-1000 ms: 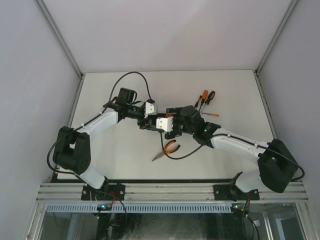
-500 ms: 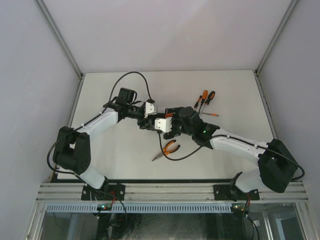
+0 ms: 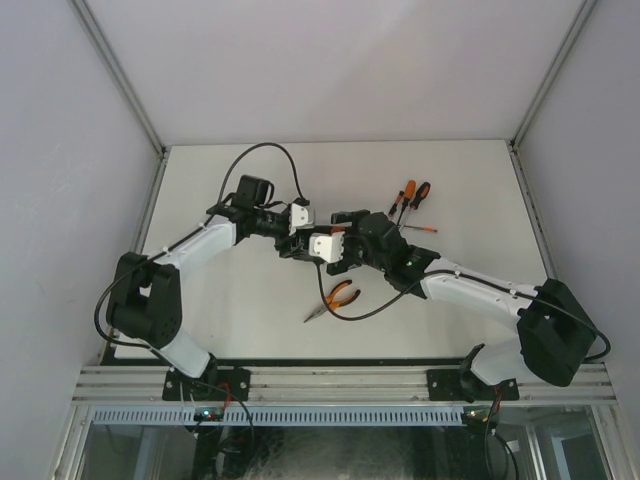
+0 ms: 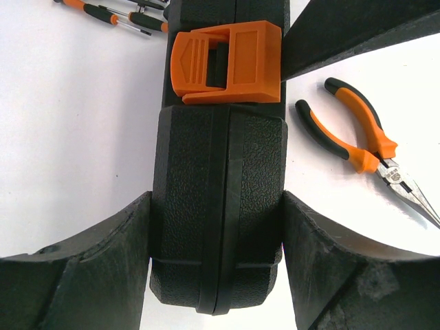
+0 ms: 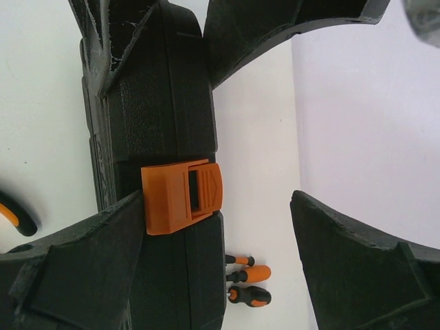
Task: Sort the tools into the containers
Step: Open the storage box at the center of the board.
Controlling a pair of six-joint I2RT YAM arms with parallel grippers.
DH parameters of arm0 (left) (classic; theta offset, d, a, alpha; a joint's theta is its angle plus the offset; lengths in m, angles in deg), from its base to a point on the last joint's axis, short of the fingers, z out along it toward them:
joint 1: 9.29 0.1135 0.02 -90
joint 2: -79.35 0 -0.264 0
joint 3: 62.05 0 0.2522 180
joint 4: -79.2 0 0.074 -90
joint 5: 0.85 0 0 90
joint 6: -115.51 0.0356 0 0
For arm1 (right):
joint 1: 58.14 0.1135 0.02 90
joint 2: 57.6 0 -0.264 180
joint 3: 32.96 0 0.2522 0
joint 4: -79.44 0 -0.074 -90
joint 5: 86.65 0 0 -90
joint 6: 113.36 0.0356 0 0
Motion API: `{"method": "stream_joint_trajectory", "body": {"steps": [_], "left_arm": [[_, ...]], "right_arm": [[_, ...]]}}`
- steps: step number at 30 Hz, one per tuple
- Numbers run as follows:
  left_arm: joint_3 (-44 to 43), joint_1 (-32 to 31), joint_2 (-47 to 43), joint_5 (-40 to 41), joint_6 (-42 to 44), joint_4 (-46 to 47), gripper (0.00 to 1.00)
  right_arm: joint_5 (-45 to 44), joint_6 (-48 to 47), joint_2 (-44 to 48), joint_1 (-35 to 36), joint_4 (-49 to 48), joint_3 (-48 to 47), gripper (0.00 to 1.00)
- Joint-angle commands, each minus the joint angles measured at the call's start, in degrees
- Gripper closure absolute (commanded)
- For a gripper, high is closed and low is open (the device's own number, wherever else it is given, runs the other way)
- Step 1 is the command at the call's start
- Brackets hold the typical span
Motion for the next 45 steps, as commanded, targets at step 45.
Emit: {"method": "stream_joint_trajectory", "body": {"steps": [45], "left_arm": [[-3.9, 0.22, 0.94, -2.61, 0.36, -2.14, 1.0]], "right_arm": [[34.0, 12.44, -5.04, -19.36, 29.89, -17.74, 0.0]]}}
